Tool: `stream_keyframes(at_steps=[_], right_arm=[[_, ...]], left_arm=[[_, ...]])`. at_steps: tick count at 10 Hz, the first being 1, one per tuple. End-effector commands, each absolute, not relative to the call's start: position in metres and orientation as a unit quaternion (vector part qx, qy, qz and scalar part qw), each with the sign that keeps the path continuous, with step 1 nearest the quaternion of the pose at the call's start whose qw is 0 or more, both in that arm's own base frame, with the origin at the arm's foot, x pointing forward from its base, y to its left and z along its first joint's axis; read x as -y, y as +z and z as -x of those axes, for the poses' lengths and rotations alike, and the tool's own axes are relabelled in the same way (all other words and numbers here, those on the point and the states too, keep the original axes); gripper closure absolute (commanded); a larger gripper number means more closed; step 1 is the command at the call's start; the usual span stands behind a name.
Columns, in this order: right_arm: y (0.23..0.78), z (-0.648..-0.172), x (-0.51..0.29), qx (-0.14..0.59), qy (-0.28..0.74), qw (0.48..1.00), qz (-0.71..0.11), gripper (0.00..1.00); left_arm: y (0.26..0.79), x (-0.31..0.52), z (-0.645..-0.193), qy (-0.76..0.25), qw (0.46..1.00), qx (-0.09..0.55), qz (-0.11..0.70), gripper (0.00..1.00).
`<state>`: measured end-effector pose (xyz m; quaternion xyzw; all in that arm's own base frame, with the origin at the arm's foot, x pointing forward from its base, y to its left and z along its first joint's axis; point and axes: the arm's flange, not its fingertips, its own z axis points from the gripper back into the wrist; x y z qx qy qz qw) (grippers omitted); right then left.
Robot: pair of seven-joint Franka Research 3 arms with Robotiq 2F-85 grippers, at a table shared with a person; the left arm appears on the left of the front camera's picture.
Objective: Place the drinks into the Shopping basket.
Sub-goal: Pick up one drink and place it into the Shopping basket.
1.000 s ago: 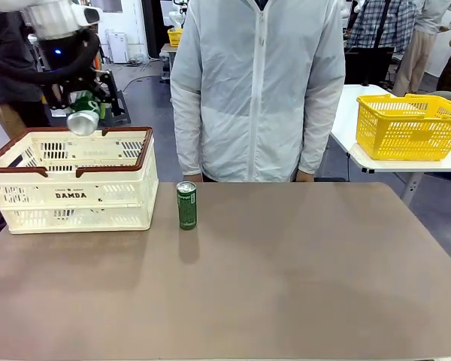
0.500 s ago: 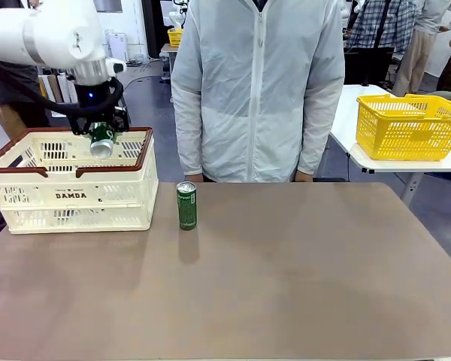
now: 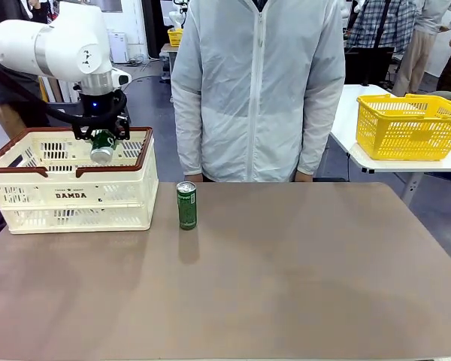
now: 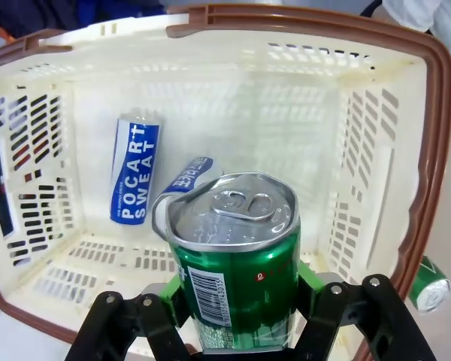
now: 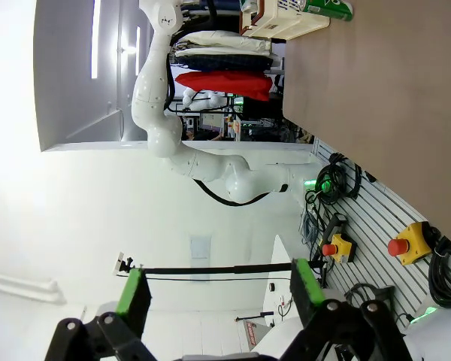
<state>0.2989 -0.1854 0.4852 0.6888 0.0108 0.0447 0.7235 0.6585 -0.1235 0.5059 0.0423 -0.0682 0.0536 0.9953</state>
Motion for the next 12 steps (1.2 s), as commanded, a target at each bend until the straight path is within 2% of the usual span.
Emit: stream_keyframes(at_steps=[1,5,9,10,11,12], right_arm=[[0.491,-0.298,0.19,-0.021,0.043,0.726,-0.686,0.0],[0.491,-0.298,0.19,-0.021,0.043,0.726,-0.686,0.0],[0.491,-0.298,0.19,-0.021,0.043,0.726,-0.686,0.0],[0.491,-0.298,0.19,-0.021,0.043,0.726,-0.686,0.0],[0.491,-0.298,0.19,-0.021,0.043,0.726,-0.686,0.0],[0.491,-0.298,0.19,-0.021,0.043,0.726,-0.686,0.0]], left_arm=[[0.503,0.123,-0.659,0.053,0.995,0.066,-0.043,1.0],[0.453,0.119,-0.681,0.067,0.995,0.069,-0.027,1.0],[0.425,0.133,-0.698,0.054,0.998,0.034,-0.022,1.0],[0.425,0.132,-0.698,0.053,0.998,0.028,-0.013,0.6],[0.425,0.132,-0.697,0.056,0.998,0.019,-0.013,0.02],[0.426,0.131,-0.698,0.059,0.998,0.022,-0.014,0.0]])
